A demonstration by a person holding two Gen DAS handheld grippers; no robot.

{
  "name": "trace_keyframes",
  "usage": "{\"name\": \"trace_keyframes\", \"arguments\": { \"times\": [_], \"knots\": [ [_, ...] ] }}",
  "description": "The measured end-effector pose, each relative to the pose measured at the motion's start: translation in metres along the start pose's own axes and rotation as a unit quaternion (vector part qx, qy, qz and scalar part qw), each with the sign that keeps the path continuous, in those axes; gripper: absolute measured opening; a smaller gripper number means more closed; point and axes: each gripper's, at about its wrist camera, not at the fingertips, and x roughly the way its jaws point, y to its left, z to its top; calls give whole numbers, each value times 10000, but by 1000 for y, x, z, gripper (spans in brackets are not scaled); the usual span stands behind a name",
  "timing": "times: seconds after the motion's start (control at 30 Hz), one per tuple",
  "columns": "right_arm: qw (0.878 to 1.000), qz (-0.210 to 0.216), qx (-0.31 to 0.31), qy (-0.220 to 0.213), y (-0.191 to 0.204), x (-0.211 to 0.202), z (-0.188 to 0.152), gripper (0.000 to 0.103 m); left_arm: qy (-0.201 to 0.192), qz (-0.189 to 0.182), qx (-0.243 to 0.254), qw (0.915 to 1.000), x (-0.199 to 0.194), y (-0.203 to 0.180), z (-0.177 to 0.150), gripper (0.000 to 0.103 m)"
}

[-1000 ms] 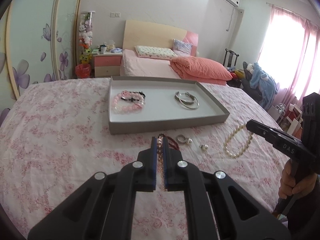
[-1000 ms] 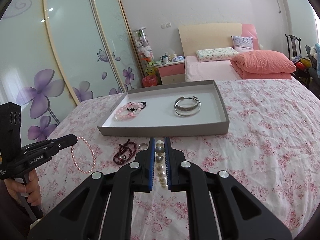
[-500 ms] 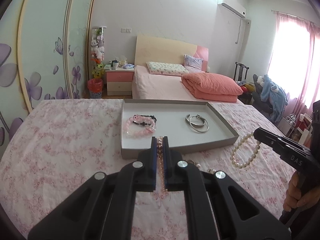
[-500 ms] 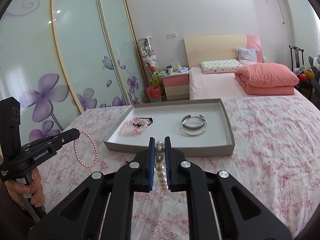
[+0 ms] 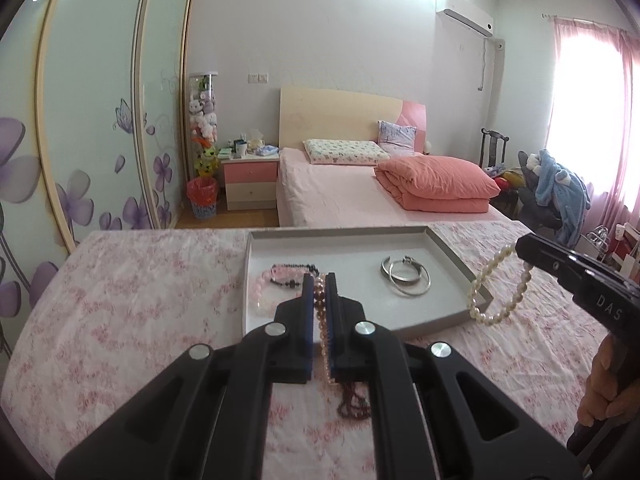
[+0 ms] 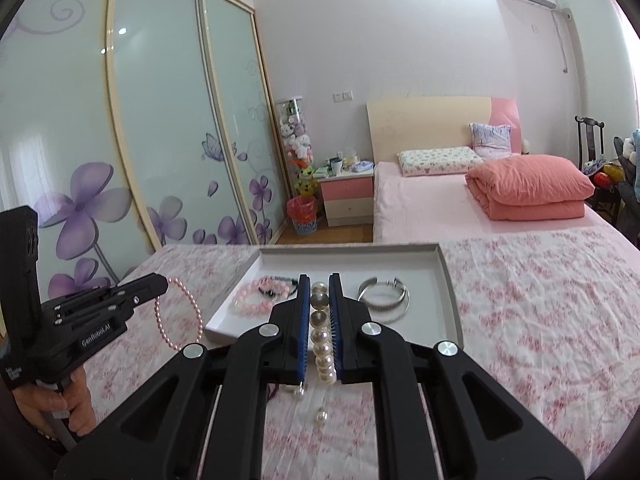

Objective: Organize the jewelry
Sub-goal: 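Lift and carry both pearl bracelets over the white tray with both grippers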

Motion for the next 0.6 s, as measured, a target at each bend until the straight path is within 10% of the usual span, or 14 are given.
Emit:
{"name": "trace_keyframes", "arguments": {
  "times": [0.6],
  "knots": [
    [9997, -221, 44, -3, -17, 49, 20, 10, 88, 240, 19, 9997, 58, -1, 24, 6]
  ]
}}
